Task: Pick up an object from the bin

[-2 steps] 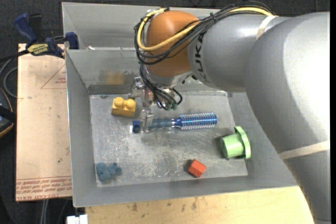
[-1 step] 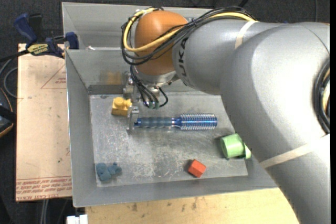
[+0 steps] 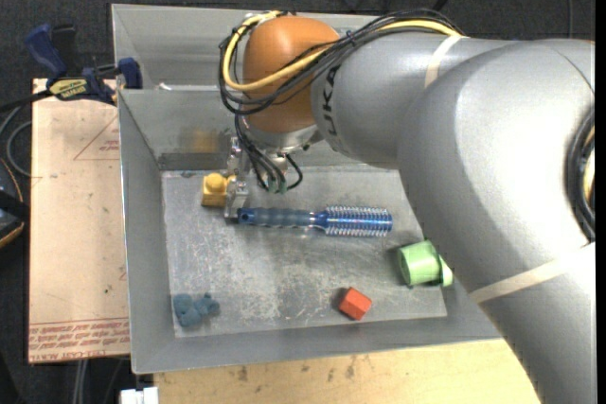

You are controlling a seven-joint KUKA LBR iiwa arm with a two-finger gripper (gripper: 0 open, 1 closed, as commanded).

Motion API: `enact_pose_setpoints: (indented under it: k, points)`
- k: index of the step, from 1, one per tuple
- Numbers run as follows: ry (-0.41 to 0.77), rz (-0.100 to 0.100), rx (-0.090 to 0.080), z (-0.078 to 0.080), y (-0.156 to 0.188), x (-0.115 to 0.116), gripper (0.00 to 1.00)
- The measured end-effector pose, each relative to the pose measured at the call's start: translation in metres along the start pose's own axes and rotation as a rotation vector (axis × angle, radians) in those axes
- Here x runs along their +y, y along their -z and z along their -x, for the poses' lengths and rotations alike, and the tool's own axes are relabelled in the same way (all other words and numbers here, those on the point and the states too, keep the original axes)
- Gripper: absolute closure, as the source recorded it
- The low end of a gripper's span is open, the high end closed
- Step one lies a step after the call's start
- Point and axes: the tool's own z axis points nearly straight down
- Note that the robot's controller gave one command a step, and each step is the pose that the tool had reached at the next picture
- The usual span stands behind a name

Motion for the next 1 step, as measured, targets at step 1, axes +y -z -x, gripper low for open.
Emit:
enact_pose_setpoints:
  k: [1]
  points:
    - [0.000,-0.003,0.006,-0.0159,0.0943,0.0122,1.00]
